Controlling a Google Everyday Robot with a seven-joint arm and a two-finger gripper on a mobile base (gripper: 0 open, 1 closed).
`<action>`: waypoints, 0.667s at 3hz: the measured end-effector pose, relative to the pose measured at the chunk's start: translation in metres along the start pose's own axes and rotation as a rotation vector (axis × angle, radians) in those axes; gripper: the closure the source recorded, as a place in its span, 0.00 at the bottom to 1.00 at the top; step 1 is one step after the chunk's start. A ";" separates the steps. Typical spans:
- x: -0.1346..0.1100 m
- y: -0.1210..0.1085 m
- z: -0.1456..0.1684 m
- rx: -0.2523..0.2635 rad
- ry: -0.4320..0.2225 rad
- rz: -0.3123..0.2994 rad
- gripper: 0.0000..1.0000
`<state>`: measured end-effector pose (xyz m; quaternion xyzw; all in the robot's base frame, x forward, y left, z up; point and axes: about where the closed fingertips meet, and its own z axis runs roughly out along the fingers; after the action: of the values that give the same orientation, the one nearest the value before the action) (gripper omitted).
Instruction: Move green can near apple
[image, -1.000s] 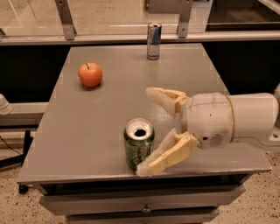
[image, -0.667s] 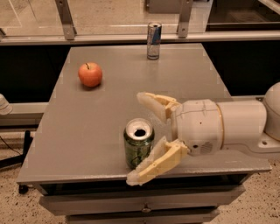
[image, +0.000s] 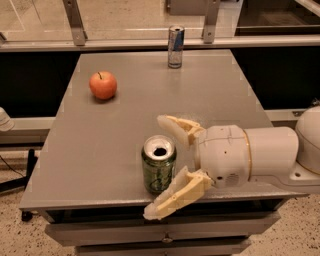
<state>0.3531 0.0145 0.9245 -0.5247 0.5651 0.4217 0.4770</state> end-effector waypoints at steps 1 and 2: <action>0.011 0.000 0.004 0.005 0.012 0.014 0.00; 0.021 0.000 0.007 0.007 0.024 0.031 0.00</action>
Offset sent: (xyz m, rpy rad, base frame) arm 0.0041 0.0003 -0.0380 -0.0240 0.0595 -0.0282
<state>0.3541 0.0178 0.9024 -0.5193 0.5801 0.4209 0.4655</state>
